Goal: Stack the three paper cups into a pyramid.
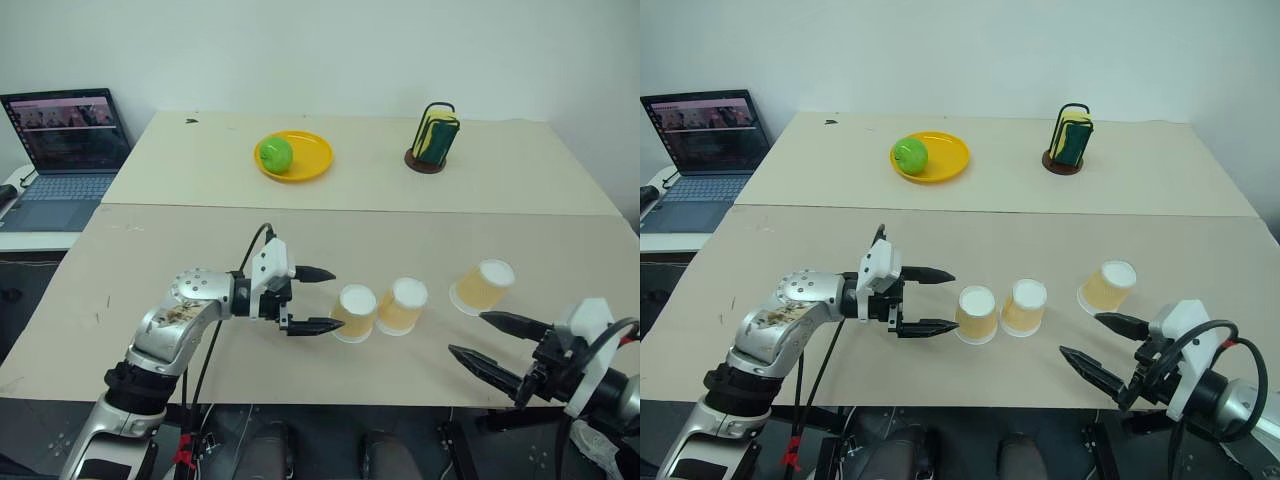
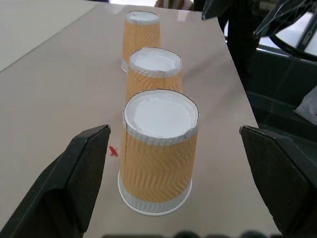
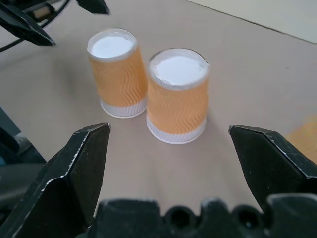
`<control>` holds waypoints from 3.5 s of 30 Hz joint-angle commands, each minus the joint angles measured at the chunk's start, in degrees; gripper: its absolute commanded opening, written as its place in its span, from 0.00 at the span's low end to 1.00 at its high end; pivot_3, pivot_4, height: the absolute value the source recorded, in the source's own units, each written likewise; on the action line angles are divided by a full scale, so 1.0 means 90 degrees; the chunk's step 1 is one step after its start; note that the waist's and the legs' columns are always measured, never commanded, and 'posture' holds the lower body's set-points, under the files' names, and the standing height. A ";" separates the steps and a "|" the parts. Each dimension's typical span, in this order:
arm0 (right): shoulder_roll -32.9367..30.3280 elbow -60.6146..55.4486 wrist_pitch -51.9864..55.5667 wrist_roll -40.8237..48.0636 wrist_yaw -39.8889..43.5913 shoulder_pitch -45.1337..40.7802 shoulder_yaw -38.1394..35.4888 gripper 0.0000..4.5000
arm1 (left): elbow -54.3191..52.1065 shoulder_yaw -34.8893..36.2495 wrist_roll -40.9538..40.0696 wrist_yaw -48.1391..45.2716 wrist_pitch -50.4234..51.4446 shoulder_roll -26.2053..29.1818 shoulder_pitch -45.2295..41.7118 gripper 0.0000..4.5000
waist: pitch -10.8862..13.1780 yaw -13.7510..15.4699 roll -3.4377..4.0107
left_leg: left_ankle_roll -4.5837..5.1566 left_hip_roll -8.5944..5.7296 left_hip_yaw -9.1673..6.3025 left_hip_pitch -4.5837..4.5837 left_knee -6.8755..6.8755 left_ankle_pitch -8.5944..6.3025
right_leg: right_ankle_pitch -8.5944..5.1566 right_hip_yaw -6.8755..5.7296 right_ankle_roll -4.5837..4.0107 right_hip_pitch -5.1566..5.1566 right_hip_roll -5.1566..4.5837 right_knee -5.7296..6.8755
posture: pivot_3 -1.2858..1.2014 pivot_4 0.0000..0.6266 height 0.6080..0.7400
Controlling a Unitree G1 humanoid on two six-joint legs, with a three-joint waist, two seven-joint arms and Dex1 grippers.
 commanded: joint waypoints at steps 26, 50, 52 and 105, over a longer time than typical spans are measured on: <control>0.1207 0.2394 -0.0831 -0.1884 -0.1556 -0.2614 0.0794 1.00 | -0.0968 0.0101 -0.0598 0.0372 0.0114 0.0305 0.0456 0.99 | -0.0006 -0.0035 0.0011 | -0.0006 0.0001 0.0011 0.0010 -0.0003 0.0004 | 0.0001 0.0010 -0.0002 -0.0003 0.0011 0.0009 | 0.52 0.24 0.96; 0.1441 0.3382 -0.1209 -0.2236 -0.1540 -0.3685 0.1322 1.00 | -0.1150 0.0059 -0.0728 0.0611 0.0425 0.0293 0.0296 0.99 | -0.0006 -0.0021 0.0011 | -0.0006 0.0001 0.0012 0.0008 -0.0004 0.0003 | 0.0001 0.0009 -0.0002 -0.0005 0.0011 0.0010 | 0.52 0.24 0.96; 0.1439 0.3377 -0.1197 -0.2270 -0.1545 -0.3685 0.1366 1.00 | -0.1164 0.0073 -0.0737 0.0606 0.0429 0.0306 0.0331 0.99 | -0.0006 -0.0023 0.0011 | -0.0005 0.0001 0.0012 0.0006 -0.0005 0.0003 | 0.0001 0.0009 -0.0002 -0.0005 0.0011 0.0007 | 0.52 0.24 0.96; -0.0548 0.0781 0.0437 0.0173 0.0786 -0.4760 0.2620 0.62 | -0.1362 0.0084 -0.0934 0.0884 0.0687 0.0327 0.0364 1.00 | 0.0010 -0.0001 0.0017 | -0.0003 0.0000 0.0007 -0.0002 -0.0007 0.0002 | 0.0001 0.0001 -0.0003 -0.0008 0.0001 -0.0002 | 0.52 0.24 0.96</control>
